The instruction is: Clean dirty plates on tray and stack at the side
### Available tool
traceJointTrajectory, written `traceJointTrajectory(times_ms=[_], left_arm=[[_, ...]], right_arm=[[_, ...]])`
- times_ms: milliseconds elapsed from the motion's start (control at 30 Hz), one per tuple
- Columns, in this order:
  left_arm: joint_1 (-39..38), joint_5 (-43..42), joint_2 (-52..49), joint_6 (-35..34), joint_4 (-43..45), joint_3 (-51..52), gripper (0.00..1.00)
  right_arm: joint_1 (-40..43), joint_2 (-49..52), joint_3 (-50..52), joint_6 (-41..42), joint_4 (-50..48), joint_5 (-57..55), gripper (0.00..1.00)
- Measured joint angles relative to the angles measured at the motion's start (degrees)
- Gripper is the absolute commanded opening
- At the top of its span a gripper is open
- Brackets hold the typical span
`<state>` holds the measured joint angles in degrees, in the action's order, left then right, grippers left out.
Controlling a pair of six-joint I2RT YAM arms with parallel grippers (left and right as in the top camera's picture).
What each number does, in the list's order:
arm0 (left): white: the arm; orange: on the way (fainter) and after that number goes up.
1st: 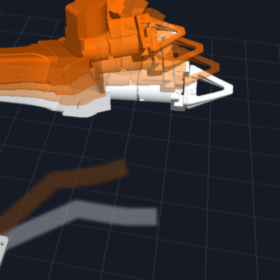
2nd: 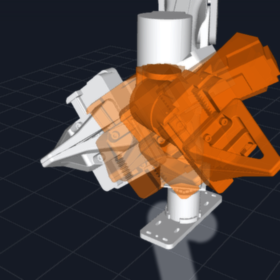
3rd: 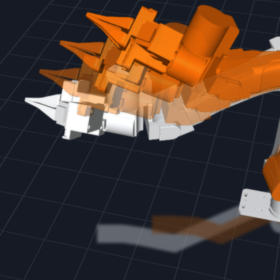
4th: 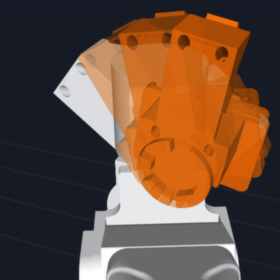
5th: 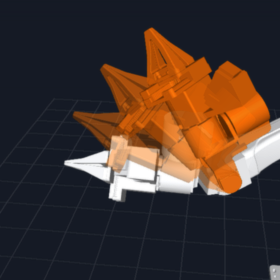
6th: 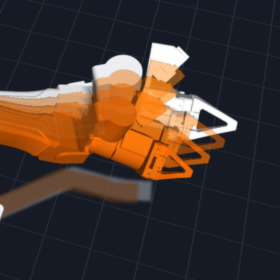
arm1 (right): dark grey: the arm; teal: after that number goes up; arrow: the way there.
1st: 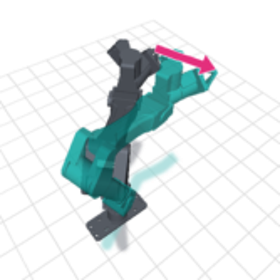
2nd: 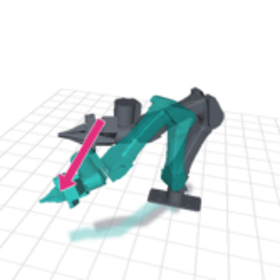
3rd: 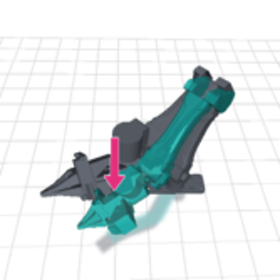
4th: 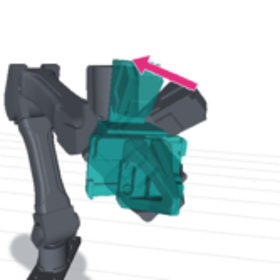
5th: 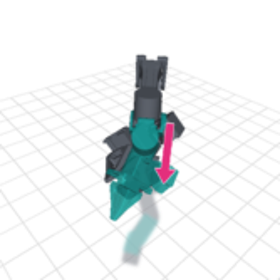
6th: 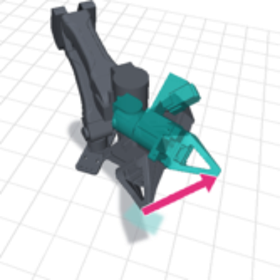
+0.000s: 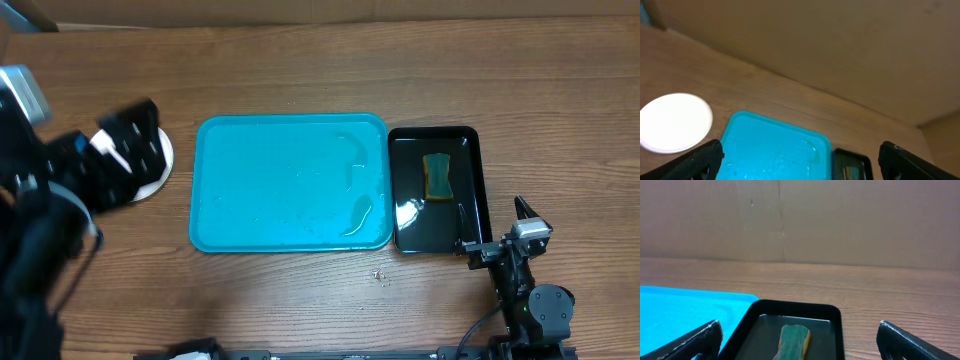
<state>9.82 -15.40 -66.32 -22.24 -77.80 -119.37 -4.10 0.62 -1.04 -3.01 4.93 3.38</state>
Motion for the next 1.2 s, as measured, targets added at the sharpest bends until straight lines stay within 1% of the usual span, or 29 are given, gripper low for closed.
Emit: traceJointTrajectory(times_ms=[100, 200, 300, 400, 500, 567, 667, 767, 867, 967, 1067, 1133, 1200], left_arm=[[-3.7, 1.4, 4.7, 1.5, -0.5, 2.3, 1.00], [-5.1, 3.4, 10.2, 2.4, -1.8, 7.6, 1.00], [-5.4, 4.8, 16.8, 3.0, -2.2, 17.1, 1.00], [-5.4, 6.1, 23.7, 3.1, -1.5, 28.8, 1.00], [-5.4, 6.9, 30.5, 3.1, 4.4, 40.5, 1.00], [-5.4, 7.3, 35.5, 2.8, 11.3, 48.3, 1.00], [-5.4, 7.5, 43.7, 1.3, 24.4, 59.3, 1.00], [-5.4, 7.6, 51.3, -0.4, 37.3, 67.5, 1.00], [-5.4, 7.7, 57.2, -1.3, 52.1, 74.4, 1.00], [-5.4, 7.8, 62.2, -1.8, 67.5, 81.5, 1.00], [-5.4, 8.0, 65.3, -1.9, 80.2, 88.1, 1.00], [-5.4, 8.0, 65.5, -1.9, 86.1, 91.9, 1.00], [-5.4, 8.1, 65.5, -1.9, 89.0, 95.6, 1.00]], right_arm=[[0.0, 0.0, 0.0, 0.0, 0.0, 0.0, 1.00], [0.0, 0.0, 0.0, 0.0, 0.0, 0.0, 1.00], [0.0, 0.0, 0.0, 0.0, 0.0, 0.0, 1.00], [0.0, 0.0, 0.0, 0.0, 0.0, 0.0, 1.00], [0.0, 0.0, 0.0, 0.0, 0.0, 0.0, 1.00], [0.0, 0.0, 0.0, 0.0, 0.1, 0.0, 1.00], [0.0, 0.0, 0.0, 0.0, 0.1, 0.0, 1.00], [0.0, 0.0, 0.0, 0.0, 0.1, 0.0, 1.00], [0.0, 0.0, 0.0, 0.0, 0.1, 0.0, 1.00], [0.0, 0.0, 0.0, 0.0, 0.0, 0.0, 1.00], [0.0, 0.0, 0.0, 0.0, 0.1, 0.0, 1.00], [0.0, 0.0, 0.0, 0.0, 0.1, 0.0, 1.00], [0.0, 0.0, 0.0, 0.0, 0.1, 0.0, 1.00]])
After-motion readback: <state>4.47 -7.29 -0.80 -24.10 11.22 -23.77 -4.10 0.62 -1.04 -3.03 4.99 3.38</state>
